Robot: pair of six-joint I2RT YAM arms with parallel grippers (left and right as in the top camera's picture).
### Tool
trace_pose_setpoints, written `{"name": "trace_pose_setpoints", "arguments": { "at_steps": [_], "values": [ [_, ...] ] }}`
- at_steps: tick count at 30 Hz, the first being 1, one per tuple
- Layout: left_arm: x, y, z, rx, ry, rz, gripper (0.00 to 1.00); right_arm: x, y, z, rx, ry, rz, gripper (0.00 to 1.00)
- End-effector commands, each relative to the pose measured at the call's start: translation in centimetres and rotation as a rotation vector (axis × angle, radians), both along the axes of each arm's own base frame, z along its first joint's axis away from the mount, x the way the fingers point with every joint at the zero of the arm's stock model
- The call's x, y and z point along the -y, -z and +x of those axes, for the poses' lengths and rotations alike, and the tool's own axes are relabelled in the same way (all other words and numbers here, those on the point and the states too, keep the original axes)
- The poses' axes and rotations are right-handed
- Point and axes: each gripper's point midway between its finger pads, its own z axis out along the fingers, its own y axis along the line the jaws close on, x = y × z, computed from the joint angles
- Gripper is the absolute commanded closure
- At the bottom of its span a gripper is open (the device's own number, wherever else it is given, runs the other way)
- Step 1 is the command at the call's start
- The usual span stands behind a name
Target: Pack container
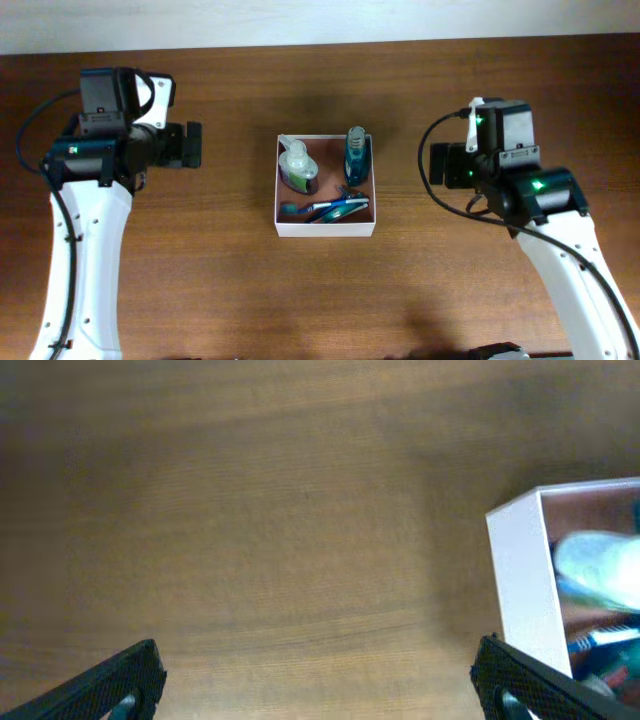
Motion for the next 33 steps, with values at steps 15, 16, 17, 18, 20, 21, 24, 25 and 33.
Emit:
{"name": "trace_pose_setpoints", "arguments": {
  "at_steps": [15,16,17,18,20,21,24,25,33],
  "values": [
    [2.1,-4.0,-15.3,0.444,0.066,-0.040,0.01,2.4,-0.4,-14.1,0.308,0.090,0.100,0.01],
    [2.0,-3.4,-16.1,0.454,0.046,-0.045,0.01,2.5,0.1,-14.8,0.322,0.101,0.114,0.01],
    [2.1,-2.8,-16.7,0.464,0.046,-0.047,0.01,2.6,0.3,-15.1,0.332,0.105,0.121,0.01],
    [2.2,-2.1,-17.4,0.473,0.050,-0.051,0.01,2.6,0.5,-15.5,0.350,0.116,0.137,0.01],
    [2.3,-1.3,-17.8,0.486,0.055,-0.053,0.01,2.6,0.9,-15.7,0.359,0.116,0.140,0.01],
    [2.3,-0.7,-17.9,0.483,0.055,-0.053,0.01,2.7,1.2,-15.8,0.353,0.116,0.139,0.01],
    [2.3,0.5,-18.0,0.454,0.054,-0.055,0.01,2.2,1.6,-15.7,0.341,0.099,0.153,0.02],
    [2.3,0.7,-18.0,0.449,0.053,-0.055,0.01,2.1,1.6,-15.7,0.338,0.091,0.160,0.01],
    [2.3,1.4,-18.3,0.420,0.052,-0.057,0.01,2.1,1.7,-15.8,0.333,0.092,0.158,0.02]
  ]
}}
